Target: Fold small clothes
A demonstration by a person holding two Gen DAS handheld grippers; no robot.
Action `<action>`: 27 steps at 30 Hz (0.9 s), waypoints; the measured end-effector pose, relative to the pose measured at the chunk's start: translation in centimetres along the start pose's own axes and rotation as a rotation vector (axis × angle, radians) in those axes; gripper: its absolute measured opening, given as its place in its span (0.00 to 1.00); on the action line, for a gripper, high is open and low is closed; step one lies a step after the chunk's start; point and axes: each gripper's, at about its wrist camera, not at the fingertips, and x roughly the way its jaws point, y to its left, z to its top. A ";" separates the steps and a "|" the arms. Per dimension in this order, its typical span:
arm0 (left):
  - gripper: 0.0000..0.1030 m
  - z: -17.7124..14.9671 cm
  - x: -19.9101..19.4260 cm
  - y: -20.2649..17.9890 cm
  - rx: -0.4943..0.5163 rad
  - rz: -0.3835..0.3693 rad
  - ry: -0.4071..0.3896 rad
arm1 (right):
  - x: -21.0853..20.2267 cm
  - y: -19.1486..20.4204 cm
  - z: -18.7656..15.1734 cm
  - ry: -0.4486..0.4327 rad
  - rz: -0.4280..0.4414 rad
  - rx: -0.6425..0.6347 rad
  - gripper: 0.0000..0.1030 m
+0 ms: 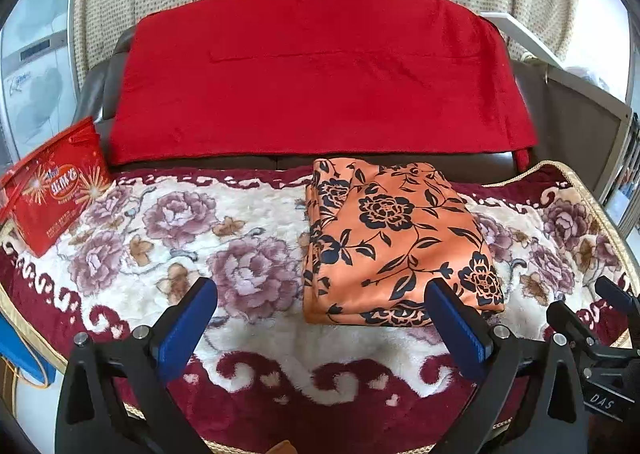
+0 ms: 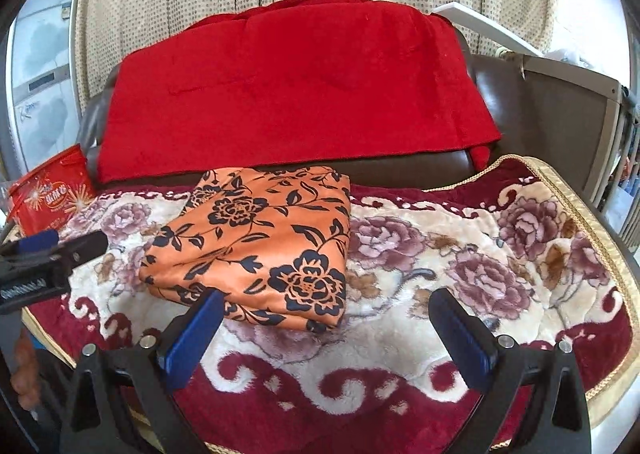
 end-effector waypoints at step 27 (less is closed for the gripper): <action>1.00 1.6 0.6 -1.9 0.053 0.003 -0.052 | 1.5 0.3 1.7 0.005 -0.018 -0.036 1.00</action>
